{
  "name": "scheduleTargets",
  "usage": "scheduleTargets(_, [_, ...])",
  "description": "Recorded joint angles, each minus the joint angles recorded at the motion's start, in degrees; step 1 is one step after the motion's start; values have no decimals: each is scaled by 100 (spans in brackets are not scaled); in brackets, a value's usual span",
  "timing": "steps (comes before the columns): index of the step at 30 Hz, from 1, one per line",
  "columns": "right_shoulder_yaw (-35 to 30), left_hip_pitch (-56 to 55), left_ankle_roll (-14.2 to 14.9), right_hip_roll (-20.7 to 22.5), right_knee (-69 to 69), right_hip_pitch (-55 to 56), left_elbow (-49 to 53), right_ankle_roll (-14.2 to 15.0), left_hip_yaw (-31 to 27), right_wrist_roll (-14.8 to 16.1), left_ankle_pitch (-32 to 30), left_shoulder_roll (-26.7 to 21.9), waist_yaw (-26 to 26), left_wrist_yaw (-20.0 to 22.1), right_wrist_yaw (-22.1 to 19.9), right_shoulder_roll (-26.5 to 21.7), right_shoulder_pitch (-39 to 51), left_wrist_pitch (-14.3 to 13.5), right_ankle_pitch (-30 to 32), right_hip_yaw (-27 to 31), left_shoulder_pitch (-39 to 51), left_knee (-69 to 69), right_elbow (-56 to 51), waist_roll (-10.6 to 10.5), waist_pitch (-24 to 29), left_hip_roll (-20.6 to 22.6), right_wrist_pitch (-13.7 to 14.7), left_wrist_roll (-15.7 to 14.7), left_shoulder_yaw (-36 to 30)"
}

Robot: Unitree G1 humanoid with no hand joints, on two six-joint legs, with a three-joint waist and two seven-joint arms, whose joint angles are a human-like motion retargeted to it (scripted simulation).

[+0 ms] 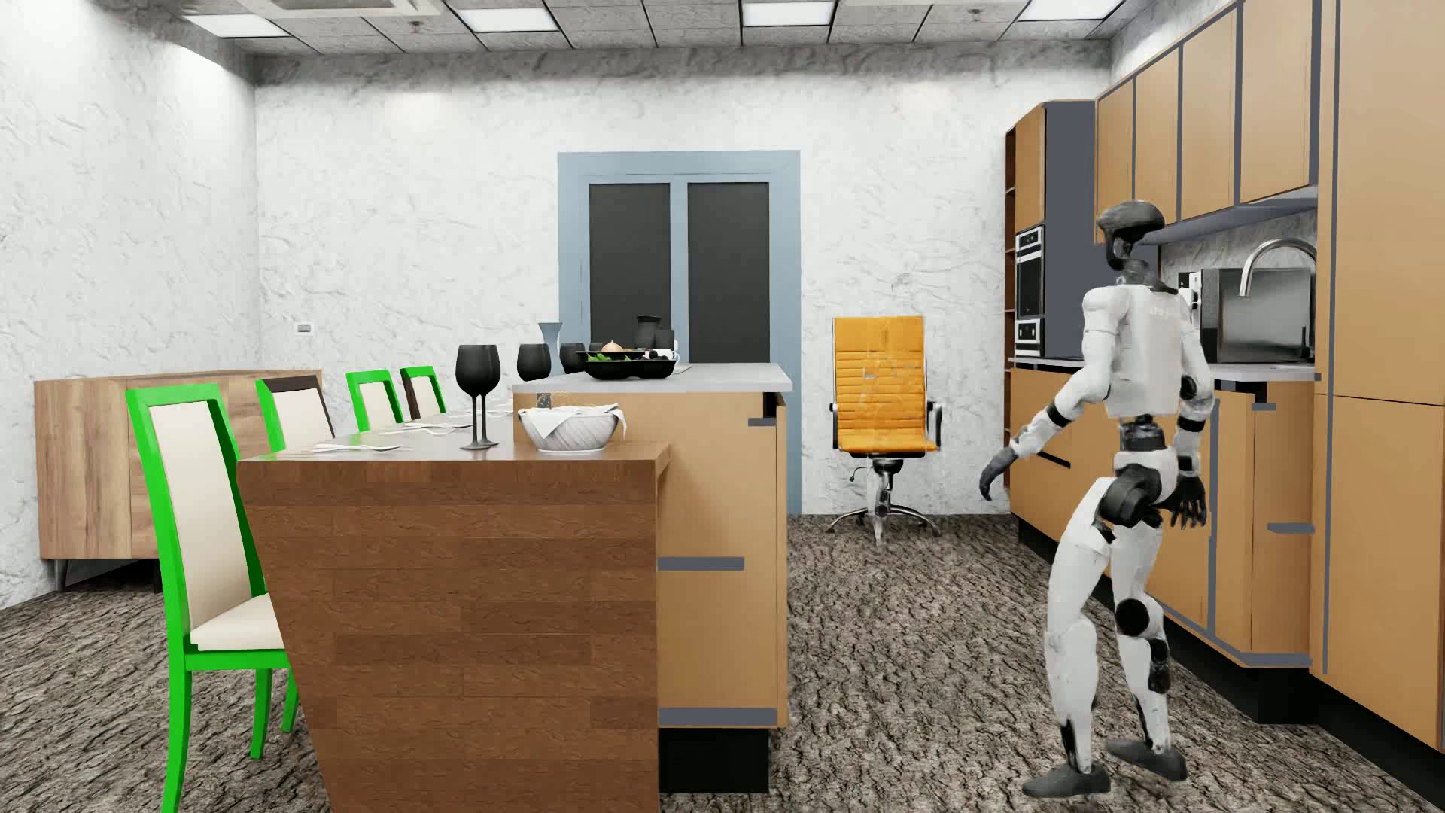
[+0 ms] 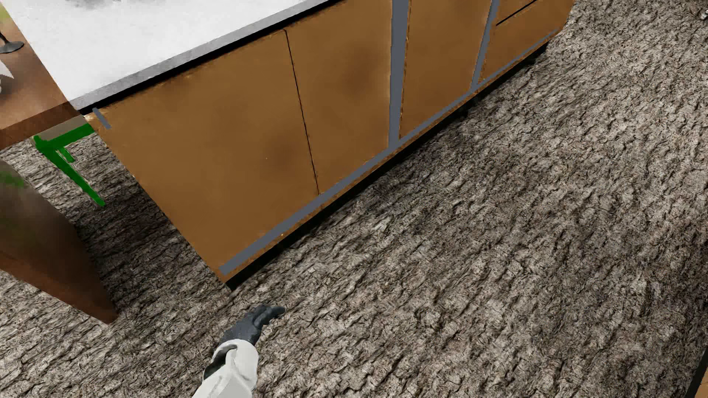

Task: Move towards the officechair

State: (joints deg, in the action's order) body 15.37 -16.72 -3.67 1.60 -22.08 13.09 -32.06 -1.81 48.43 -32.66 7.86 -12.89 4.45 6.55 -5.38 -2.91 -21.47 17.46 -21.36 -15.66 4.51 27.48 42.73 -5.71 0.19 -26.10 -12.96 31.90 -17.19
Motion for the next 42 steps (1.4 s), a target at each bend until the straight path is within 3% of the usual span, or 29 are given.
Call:
scheduleTargets(2, [-8,6,-25,63,-22,36,-870,-39,47,-160,-65,268,11,-31,-66,274,194,356,14,70,-91,-9,14,-27,24,-63,137,167,-311])
scheduleTargets(4, [-82,-55,-15,169,-58,96,-1723,-81,66,-409,-57,356,23,-302,-24,474,551,635,26,133,-300,168,43,-59,51,-249,250,-48,-441])
scheduleTargets(5, [-148,-89,-2,220,-76,133,-1998,-94,76,-519,-44,264,19,-467,38,536,695,652,29,159,-457,255,-13,-77,60,-340,320,-53,-583])
scheduleTargets(7, [-299,-142,20,282,-81,188,-2236,-104,80,-780,-44,-21,-7,-548,28,518,735,501,34,170,-850,303,-86,-106,62,-428,778,-61,-840])
scheduleTargets(10, [-241,-207,25,255,-9,186,-2161,-131,-30,-888,-121,-218,-67,-226,-56,458,786,412,52,40,-1427,130,-264,-111,37,-314,1073,-581,-509])
scheduleTargets(12, [-158,-287,20,186,57,132,-2163,-154,-214,-784,-178,-302,-114,243,-28,394,819,410,57,-146,-1485,36,-250,-86,17,-178,970,-756,-337])
scheduleTargets(14, [-211,-427,13,106,93,71,-2170,-190,-483,-880,-206,-316,-153,634,25,271,864,324,40,-394,-1326,33,-138,-55,2,-53,834,-732,-396])
scheduleTargets(18, [-241,-686,23,-44,73,-58,-1553,-197,-1040,-1057,-241,-223,-181,946,-71,164,1060,91,-105,-919,-969,94,114,2,-13,176,538,-684,-442])
scheduleTargets(20, [-249,-725,41,-92,69,-145,-1210,-180,-1243,-964,-251,-79,-183,789,140,192,1146,-33,-200,-1124,-864,67,176,33,-18,282,418,-690,-436])
scheduleTargets(22, [-378,-739,64,-131,35,-211,-1003,-183,-1390,-1013,-272,-7,-184,573,222,189,1146,-108,-319,-1261,-752,61,173,71,-22,358,471,-558,-559])
scheduleTargets(26, [-562,-737,134,-125,24,-308,-1061,-237,-1516,-1119,-314,14,-154,816,380,261,1218,-61,-523,-1353,-701,104,-65,157,-48,382,543,-44,-693])
scheduleTargets(29, [-527,-756,249,-62,31,-299,-1205,-276,-1537,-1061,-356,-1,-117,992,601,312,1090,-25,-671,-1321,-723,116,-350,226,-77,329,596,-74,-561])
scheduleTargets(33, [-479,-733,527,88,172,-277,-962,-338,-1495,-819,-510,71,-45,1757,342,326,600,-136,-712,-1212,-545,-23,-726,333,-129,237,527,-276,-406])
scheduleTargets(34, [-460,-714,613,129,194,-254,-919,-342,-1463,-779,-558,143,-18,1746,271,307,391,-166,-720,-1153,-416,-76,-751,365,-147,207,556,-446,-362])
scheduleTargets(36, [-434,-723,772,234,183,-175,-759,-351,-1431,-733,-656,221,28,1120,214,318,126,-118,-776,-975,-168,-55,-714,434,-179,81,518,-780,-351])
scheduleTargets(37, [-415,-798,658,304,163,-129,-646,-400,-1545,-721,-760,200,34,693,185,331,27,-67,-814,-845,-36,52,-673,467,-186,3,533,-818,-425])
scheduleTargets(38, [-367,-938,237,385,141,-91,-531,-491,-1823,-693,-826,157,19,350,111,351,-64,-56,-845,-687,83,264,-640,501,-185,-44,598,-760,-529])
scheduleTargets(39, [-280,-1216,-286,461,115,-64,-445,-570,-2332,-620,-758,114,-23,137,-19,386,-147,-83,-876,-508,174,656,-626,539,-174,-12,700,-649,-632])
scheduleTargets(40, [-173,-1562,-544,526,92,-51,-409,-626,-2984,-508,-561,87,-85,32,-182,422,-209,-120,-911,-322,227,1257,-623,579,-157,178,809,-522,-716])
scheduleTargets(41, [-92,-1972,-397,570,68,-48,-417,-675,-3753,-396,-325,75,-154,-12,-335,429,-233,-136,-947,-128,232,2012,-634,620,-136,611,908,-402,-770])
scheduleTargets(42, [-77,-2348,-39,613,40,-50,-445,-740,-4393,-322,-142,67,-217,-32,-441,386,-204,-125,-981,65,175,2757,-653,652,-121,1161,998,-309,-774])
